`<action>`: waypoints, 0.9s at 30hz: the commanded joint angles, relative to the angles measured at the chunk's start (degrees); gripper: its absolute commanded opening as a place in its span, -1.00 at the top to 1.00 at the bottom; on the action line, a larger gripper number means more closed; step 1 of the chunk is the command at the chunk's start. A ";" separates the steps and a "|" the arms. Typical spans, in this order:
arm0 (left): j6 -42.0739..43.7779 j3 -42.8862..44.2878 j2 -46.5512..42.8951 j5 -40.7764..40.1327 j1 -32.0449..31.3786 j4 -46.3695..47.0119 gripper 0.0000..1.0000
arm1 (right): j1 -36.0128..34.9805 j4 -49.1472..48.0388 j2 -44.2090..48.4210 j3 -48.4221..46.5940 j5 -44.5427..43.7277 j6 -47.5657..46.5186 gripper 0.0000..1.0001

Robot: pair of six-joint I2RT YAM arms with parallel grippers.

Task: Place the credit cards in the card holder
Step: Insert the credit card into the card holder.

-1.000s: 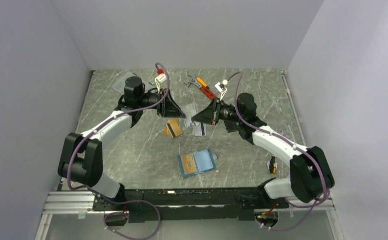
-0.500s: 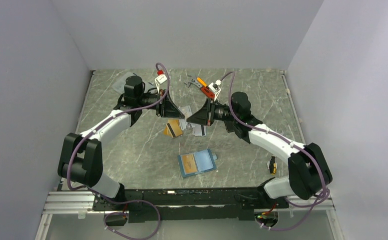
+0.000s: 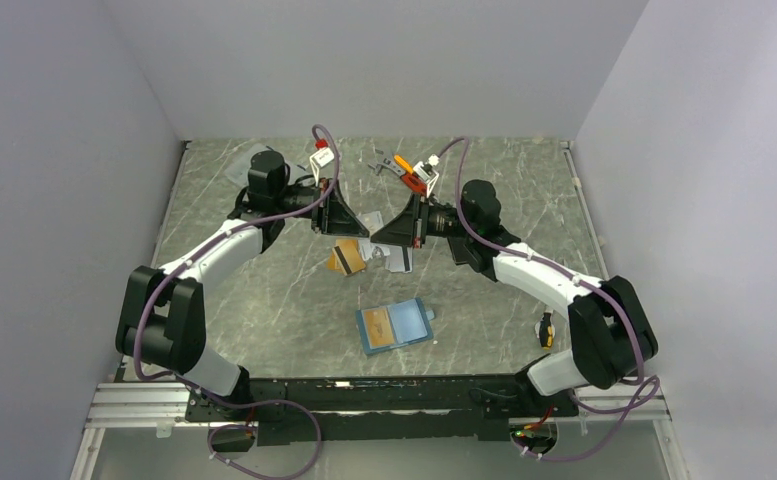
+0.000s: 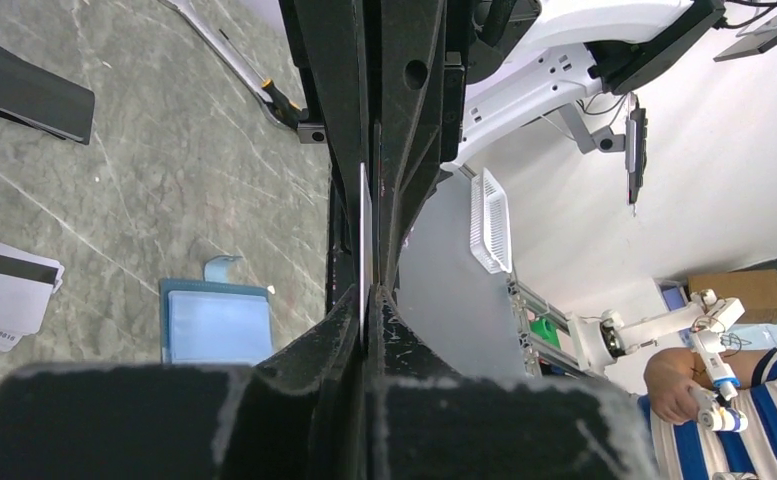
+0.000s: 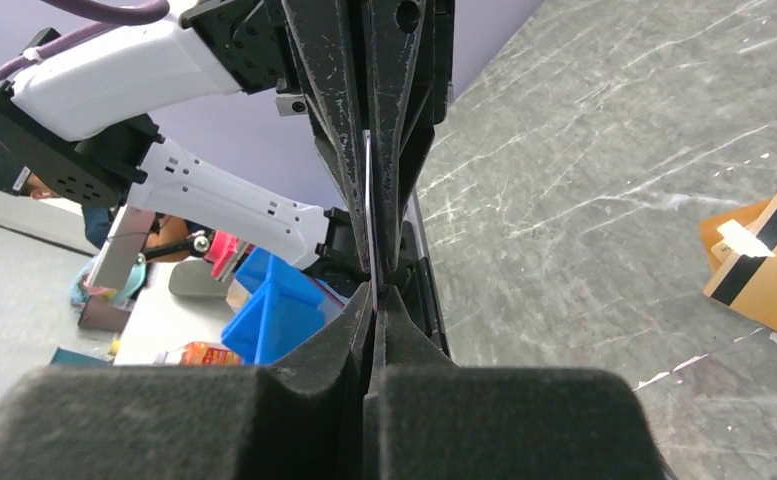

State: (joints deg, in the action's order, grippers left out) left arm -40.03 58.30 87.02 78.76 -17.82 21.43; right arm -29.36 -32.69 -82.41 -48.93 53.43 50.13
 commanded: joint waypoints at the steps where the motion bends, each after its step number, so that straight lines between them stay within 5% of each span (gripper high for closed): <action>1: 5.13 2.88 -2.38 1.66 -0.46 -5.67 0.65 | 0.56 -1.51 1.22 -1.47 0.50 -0.36 1.00; 7: 23.03 6.92 -3.12 -3.18 -0.45 -25.09 0.07 | 2.67 10.79 6.63 1.32 -2.35 -6.32 1.00; 8: 37.32 9.48 -3.14 -5.77 -0.79 -37.71 -0.03 | 2.78 23.03 8.10 1.26 -7.49 -12.33 1.00; 10: 55.61 11.55 -2.26 -8.74 -2.75 -51.16 -0.06 | 2.59 30.51 8.57 2.57 -12.45 -16.00 1.00; 13: 70.03 9.22 -1.28 -22.43 -9.76 -59.90 -0.01 | 1.00 37.01 8.76 7.28 -20.79 -18.78 1.00; 18: 75.11 2.96 0.20 -36.41 -19.37 -57.93 0.01 | -3.87 39.89 9.77 12.68 -34.04 -18.36 1.00; 27: 78.17 -0.78 4.71 -47.79 -32.09 -56.34 0.08 | -4.14 41.77 13.77 16.58 -42.68 -17.77 1.00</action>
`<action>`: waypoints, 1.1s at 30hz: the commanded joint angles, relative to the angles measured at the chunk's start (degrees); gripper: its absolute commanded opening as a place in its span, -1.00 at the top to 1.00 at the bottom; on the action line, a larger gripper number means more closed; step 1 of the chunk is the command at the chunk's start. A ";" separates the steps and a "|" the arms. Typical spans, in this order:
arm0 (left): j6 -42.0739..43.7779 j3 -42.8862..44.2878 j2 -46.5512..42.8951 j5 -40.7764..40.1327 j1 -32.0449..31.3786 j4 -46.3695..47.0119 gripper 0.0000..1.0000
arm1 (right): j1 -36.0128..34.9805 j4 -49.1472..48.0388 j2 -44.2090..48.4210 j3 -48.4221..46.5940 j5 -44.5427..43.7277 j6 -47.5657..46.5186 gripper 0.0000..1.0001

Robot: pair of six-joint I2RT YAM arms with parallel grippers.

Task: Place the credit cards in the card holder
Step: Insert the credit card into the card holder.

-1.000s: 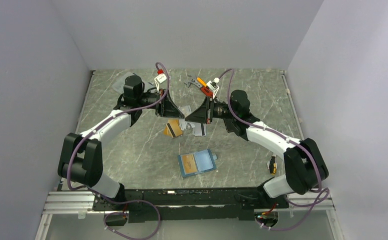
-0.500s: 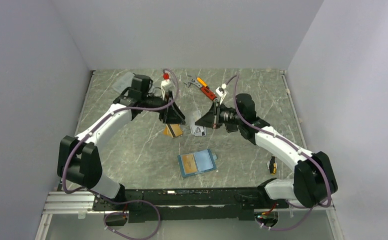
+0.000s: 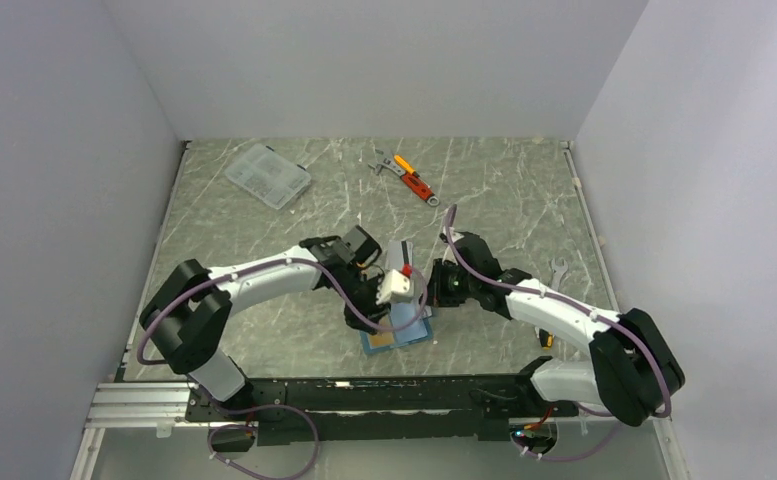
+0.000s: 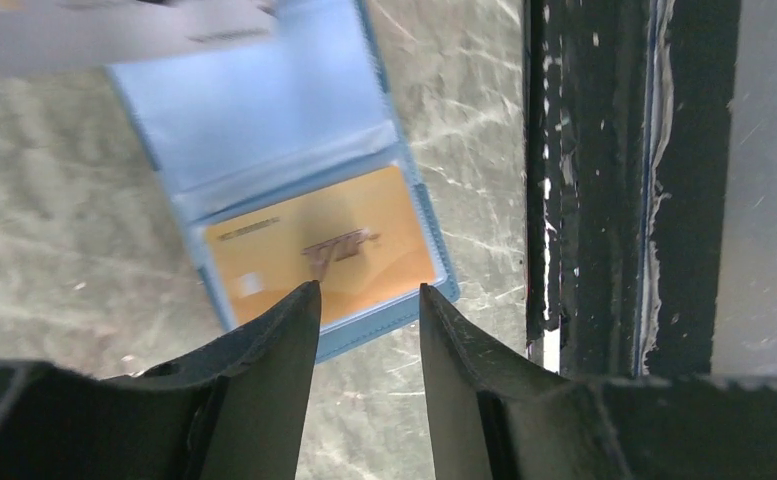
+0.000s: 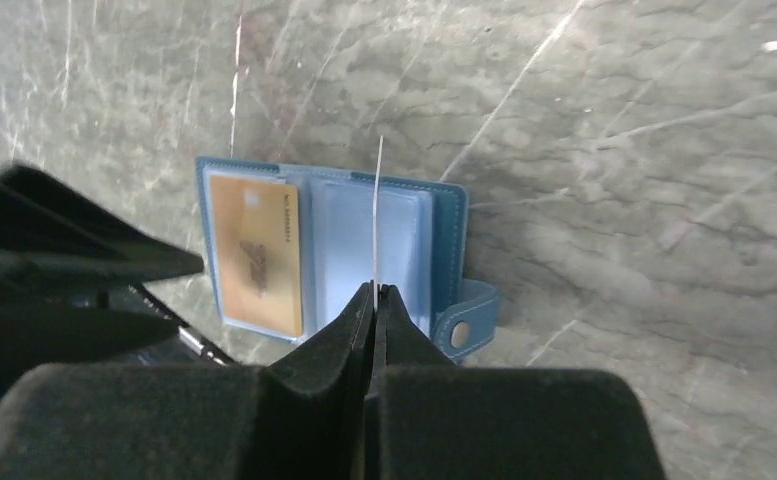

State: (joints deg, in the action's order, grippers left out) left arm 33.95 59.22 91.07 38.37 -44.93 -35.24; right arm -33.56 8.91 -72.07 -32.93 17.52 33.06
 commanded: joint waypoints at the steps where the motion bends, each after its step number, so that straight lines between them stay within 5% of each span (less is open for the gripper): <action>1: 4.05 -2.00 0.94 -8.35 -6.26 0.85 0.09 | 0.01 0.26 4.10 0.89 -7.54 -0.60 1.00; 12: 4.07 -1.90 3.53 -16.68 -15.39 2.72 0.14 | -0.03 1.16 4.41 2.03 -9.42 -0.36 1.00; 20: 7.48 -6.24 2.50 -26.58 -15.89 2.94 0.26 | -0.24 3.44 8.04 3.56 -8.43 0.68 1.00; 33: 7.67 -2.43 -2.53 -26.31 -15.34 -2.15 0.33 | -0.72 3.12 14.46 1.50 -5.45 3.02 1.00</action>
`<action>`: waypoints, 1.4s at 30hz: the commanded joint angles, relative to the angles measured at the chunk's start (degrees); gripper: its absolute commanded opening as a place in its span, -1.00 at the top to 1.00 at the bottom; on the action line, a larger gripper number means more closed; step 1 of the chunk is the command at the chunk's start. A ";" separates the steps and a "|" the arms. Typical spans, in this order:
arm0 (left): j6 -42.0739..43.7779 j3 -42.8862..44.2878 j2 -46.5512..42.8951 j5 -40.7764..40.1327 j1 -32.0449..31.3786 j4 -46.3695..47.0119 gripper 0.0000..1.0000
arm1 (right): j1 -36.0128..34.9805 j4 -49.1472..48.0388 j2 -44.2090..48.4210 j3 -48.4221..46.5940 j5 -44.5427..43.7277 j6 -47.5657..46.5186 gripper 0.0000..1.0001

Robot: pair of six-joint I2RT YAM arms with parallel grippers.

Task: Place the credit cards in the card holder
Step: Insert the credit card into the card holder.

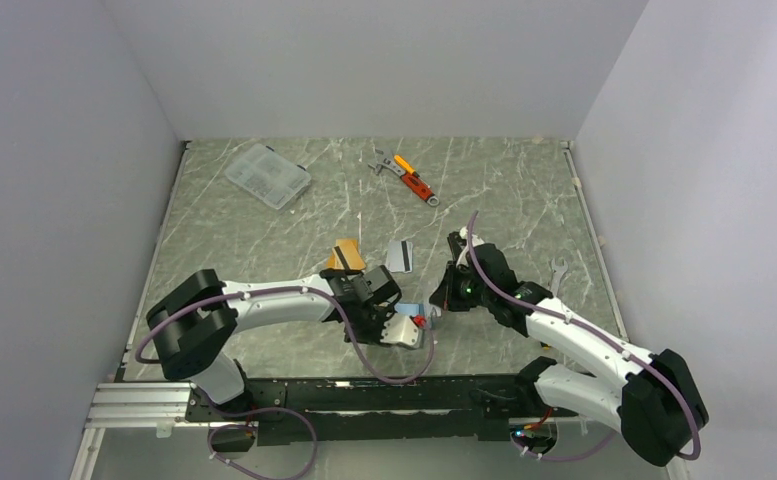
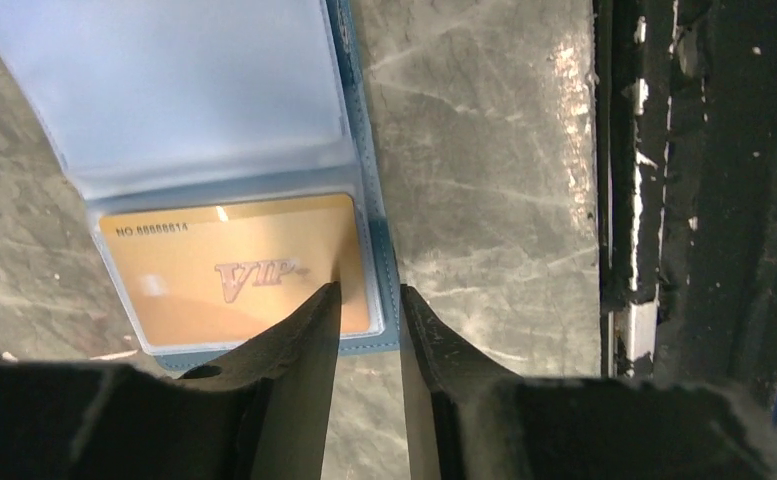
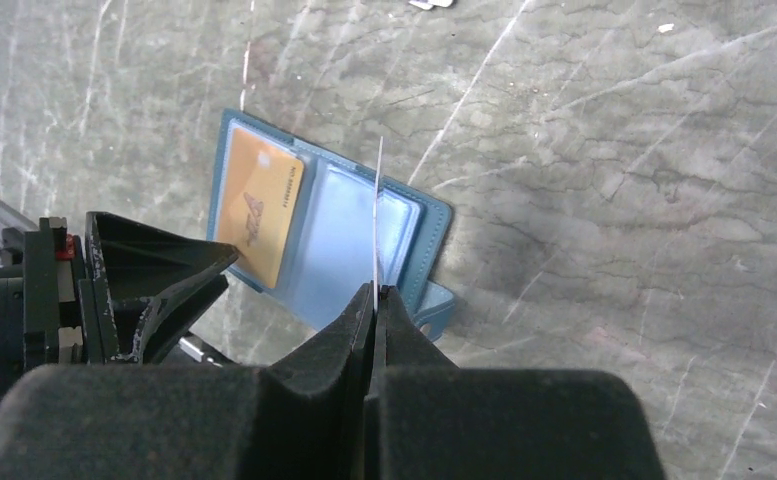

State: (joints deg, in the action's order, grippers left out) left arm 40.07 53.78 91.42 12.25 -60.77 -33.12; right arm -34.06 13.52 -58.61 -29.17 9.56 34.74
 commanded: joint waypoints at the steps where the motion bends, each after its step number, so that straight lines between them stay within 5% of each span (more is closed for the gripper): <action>1: 1.84 3.66 -3.13 0.40 0.73 -5.37 0.33 | -0.21 -2.03 0.22 -2.40 3.43 1.50 1.00; 9: 0.98 7.79 -4.27 3.12 3.40 -8.93 0.10 | -0.21 -7.25 -4.22 -0.15 7.67 3.28 1.00; 20: 1.67 7.12 -0.07 0.14 9.29 -2.65 0.16 | -0.28 -5.40 -5.41 2.03 9.66 4.39 1.00; 42: 2.20 3.78 2.89 -0.49 9.30 0.54 0.21 | -0.26 -2.19 -4.16 4.91 10.66 3.24 1.00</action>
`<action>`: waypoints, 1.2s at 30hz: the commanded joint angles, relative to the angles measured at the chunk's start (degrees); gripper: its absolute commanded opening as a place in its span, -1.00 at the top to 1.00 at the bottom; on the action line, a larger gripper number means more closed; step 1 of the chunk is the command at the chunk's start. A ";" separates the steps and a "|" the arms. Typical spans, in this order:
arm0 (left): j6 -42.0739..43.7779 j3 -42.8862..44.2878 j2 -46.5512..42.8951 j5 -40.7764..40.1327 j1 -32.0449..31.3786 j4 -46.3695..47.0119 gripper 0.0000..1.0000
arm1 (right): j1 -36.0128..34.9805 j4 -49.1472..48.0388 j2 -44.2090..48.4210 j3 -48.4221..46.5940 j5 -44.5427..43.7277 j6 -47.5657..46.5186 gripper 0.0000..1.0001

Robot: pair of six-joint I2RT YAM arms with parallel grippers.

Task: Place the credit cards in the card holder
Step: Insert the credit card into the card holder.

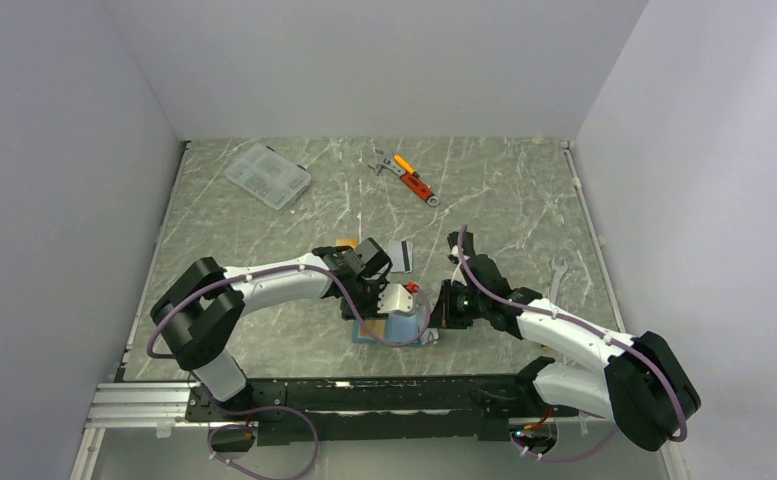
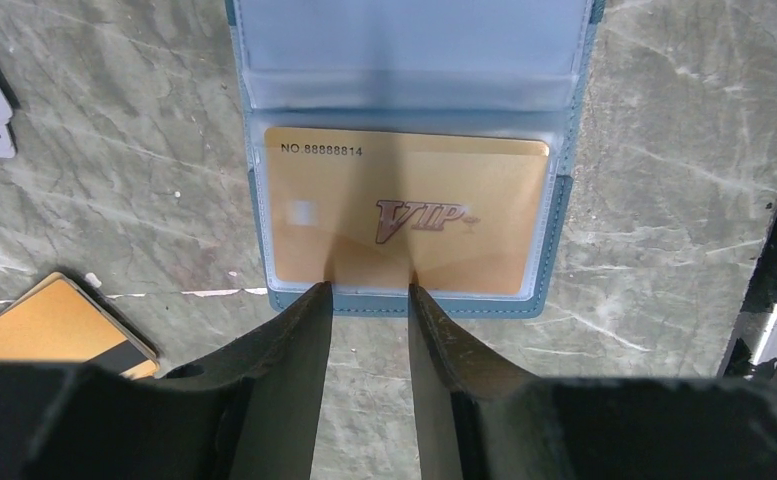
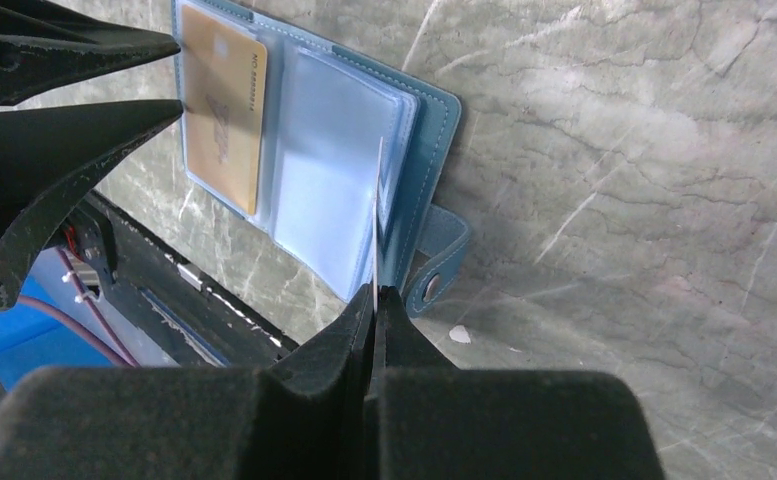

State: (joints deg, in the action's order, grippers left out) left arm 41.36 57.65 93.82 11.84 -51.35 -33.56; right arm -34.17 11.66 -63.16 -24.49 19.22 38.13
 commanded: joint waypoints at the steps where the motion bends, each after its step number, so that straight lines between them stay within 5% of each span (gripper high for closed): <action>1: 0.92 -0.07 0.51 0.02 -0.08 0.93 0.22 | -0.19 -0.40 0.51 0.28 0.97 -0.12 1.00; 36: 0.78 0.00 0.42 0.53 -0.14 0.47 0.30 | -0.13 0.36 0.55 1.63 1.38 0.65 1.00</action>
State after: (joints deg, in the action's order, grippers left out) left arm 41.36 57.34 94.26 11.70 -51.35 -33.26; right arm -34.17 11.66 -63.79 -23.38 20.12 38.59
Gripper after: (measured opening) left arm 0.356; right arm 0.009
